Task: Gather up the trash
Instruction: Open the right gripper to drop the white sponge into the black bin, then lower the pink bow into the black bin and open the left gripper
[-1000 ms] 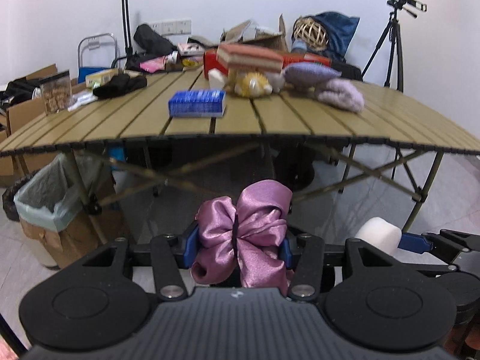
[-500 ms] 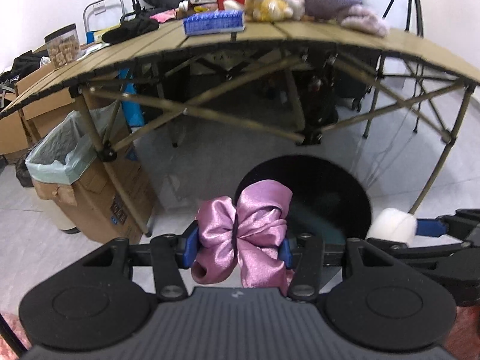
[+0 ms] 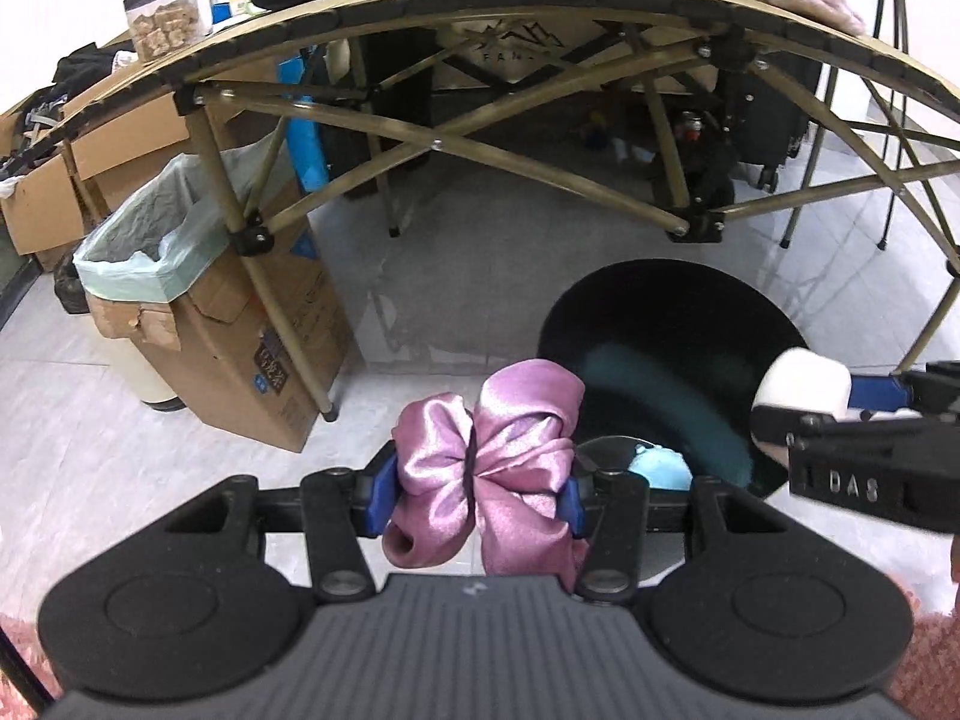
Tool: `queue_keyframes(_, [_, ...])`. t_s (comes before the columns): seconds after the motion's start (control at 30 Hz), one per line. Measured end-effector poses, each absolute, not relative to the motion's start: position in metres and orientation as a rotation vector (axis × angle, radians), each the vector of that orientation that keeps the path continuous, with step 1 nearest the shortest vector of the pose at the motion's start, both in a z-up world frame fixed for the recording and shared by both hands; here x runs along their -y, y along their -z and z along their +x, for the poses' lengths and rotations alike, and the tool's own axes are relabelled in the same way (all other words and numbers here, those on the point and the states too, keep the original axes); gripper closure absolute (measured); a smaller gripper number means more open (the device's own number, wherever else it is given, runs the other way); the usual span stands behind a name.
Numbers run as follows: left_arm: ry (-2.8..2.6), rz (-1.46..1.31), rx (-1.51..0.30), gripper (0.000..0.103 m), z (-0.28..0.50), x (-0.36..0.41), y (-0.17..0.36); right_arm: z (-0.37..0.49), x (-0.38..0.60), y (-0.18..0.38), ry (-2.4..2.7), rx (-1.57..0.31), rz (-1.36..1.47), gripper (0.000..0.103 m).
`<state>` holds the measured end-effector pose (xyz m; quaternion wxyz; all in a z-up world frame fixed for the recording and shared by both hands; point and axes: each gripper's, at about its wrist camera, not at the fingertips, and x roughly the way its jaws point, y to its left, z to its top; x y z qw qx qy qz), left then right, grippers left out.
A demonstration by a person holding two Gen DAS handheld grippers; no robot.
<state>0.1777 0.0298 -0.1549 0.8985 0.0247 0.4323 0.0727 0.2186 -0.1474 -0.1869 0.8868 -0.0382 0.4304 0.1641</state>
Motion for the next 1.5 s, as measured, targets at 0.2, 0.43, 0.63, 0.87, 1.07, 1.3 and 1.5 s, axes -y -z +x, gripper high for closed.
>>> queue_keyframes(0.2, [-0.190, 0.022, -0.906, 0.052, 0.189, -0.043, 0.158, 0.245, 0.136, 0.188, -0.335, -0.892, -0.068, 0.048])
queue_keyframes(0.43, [-0.212, 0.006, -0.899, 0.052, 0.194, -0.051, 0.155, 0.263, 0.116, 0.184, -0.334, -0.862, -0.108, 0.048])
queue_keyframes(0.63, [-0.250, -0.032, -0.890, 0.052, 0.202, -0.063, 0.152, 0.269, 0.110, 0.190, -0.332, -0.873, -0.141, 0.047])
queue_keyframes(0.87, [-0.251, -0.025, -0.878, 0.052, 0.205, -0.062, 0.150, 0.275, 0.113, 0.199, -0.305, -0.911, -0.128, 0.036])
queue_keyframes(1.07, [-0.253, -0.027, -0.883, 0.052, 0.204, -0.063, 0.151, 0.277, 0.116, 0.195, -0.276, -0.889, -0.125, 0.000])
queue_keyframes(1.3, [-0.249, -0.020, -0.887, 0.052, 0.205, -0.062, 0.152, 0.277, 0.120, 0.195, -0.254, -0.907, -0.126, 0.000])
queue_keyframes(1.5, [-0.246, -0.019, -0.891, 0.052, 0.206, -0.060, 0.154, 0.276, 0.123, 0.194, -0.247, -0.912, -0.128, 0.000])
